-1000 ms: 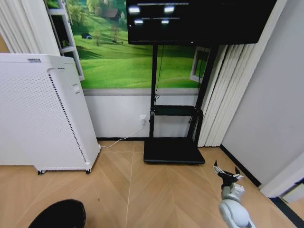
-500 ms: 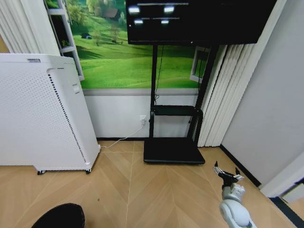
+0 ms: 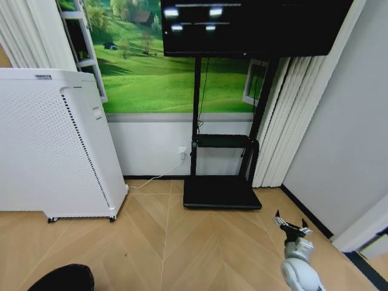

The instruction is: Pick up the trash bin and place the garbage on the floor into it.

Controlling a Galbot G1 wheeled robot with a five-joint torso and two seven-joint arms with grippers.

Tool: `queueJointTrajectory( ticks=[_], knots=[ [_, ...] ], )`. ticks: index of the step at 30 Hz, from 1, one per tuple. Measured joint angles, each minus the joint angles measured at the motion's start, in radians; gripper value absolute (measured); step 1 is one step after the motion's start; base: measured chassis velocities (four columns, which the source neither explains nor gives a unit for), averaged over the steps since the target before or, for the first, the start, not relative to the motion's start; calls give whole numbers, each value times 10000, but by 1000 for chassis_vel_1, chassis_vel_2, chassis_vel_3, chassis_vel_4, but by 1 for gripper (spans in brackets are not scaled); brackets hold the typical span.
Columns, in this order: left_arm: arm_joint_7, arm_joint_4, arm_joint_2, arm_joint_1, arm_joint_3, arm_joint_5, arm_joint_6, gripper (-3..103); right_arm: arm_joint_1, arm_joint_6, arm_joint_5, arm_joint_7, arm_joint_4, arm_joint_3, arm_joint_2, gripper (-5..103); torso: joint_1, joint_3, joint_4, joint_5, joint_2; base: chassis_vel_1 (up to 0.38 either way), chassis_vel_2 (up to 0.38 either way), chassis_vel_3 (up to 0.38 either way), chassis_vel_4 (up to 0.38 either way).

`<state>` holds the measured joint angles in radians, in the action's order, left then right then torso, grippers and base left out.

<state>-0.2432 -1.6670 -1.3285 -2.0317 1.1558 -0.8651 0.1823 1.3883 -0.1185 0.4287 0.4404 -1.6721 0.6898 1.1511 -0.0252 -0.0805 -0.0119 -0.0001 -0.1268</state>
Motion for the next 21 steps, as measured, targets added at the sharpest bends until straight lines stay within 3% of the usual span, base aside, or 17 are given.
queueJointTrajectory(
  ticks=[12, 21],
  knots=[
    [136, 673, 21, 458, -222, 151, -24, 7, 19, -52, -9, 0, 174, -10, 20, 100, 0, 1, 0, 3, 0, 0, 0, 0, 0],
    [809, 331, -192, 354, -128, 19, 10, 7, -64, -82, 68, -11, 483, 22, -70, 100, 0, 0, 2, 0, 0, 0, 0, 0, 0]
  ],
)
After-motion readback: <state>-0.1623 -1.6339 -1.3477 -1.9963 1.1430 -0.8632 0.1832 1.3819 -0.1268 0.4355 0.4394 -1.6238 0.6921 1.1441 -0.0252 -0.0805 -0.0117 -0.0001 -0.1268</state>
